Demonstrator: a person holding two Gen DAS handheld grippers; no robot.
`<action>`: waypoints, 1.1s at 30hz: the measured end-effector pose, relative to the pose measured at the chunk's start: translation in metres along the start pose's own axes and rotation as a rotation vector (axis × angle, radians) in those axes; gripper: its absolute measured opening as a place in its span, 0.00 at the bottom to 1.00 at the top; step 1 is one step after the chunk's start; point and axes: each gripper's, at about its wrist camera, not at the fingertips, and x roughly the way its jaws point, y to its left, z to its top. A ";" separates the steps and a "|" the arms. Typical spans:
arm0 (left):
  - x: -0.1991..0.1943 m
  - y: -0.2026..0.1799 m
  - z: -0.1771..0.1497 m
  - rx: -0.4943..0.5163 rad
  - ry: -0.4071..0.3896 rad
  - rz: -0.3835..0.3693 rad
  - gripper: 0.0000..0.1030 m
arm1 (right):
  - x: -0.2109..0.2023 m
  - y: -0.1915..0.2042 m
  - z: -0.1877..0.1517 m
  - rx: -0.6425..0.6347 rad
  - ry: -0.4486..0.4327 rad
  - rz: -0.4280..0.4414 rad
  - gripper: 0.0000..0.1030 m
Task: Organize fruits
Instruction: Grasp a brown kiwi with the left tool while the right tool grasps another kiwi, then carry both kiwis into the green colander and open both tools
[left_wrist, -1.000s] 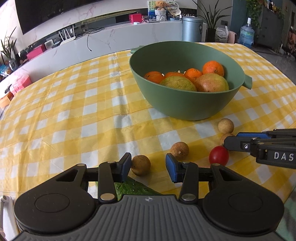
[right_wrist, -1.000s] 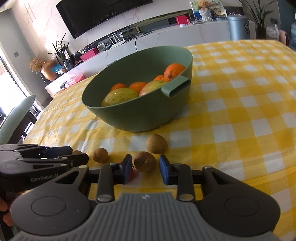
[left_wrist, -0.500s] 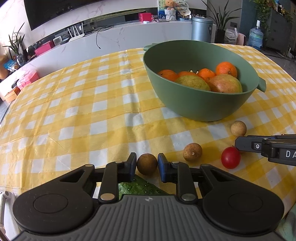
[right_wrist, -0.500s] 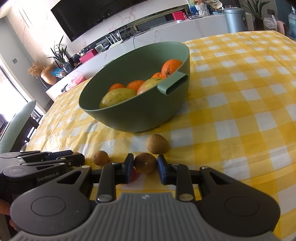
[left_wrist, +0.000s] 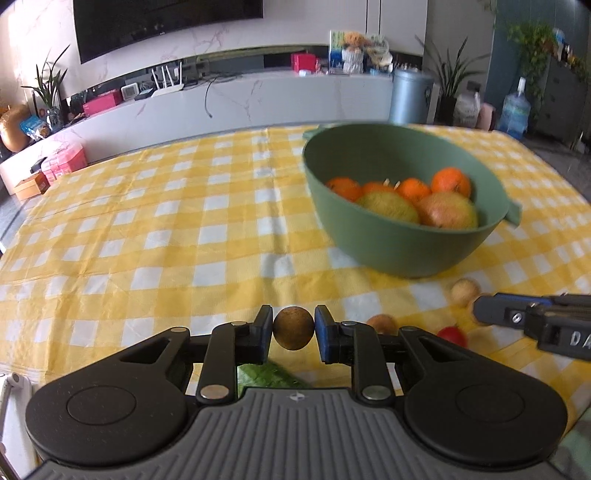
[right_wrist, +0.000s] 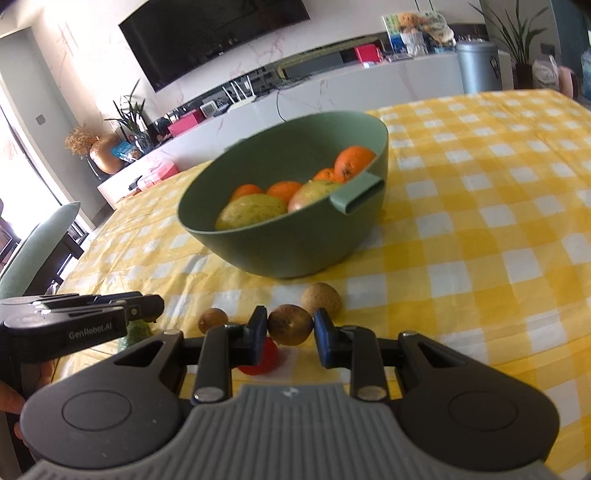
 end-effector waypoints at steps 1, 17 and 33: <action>-0.003 -0.001 0.001 -0.009 -0.007 -0.014 0.26 | -0.003 0.002 -0.001 -0.009 -0.011 0.003 0.23; -0.038 -0.029 0.032 -0.023 -0.129 -0.166 0.26 | -0.051 0.042 0.012 -0.218 -0.180 -0.036 0.23; -0.009 -0.032 0.079 -0.037 -0.088 -0.268 0.26 | -0.015 0.049 0.074 -0.339 -0.042 -0.068 0.23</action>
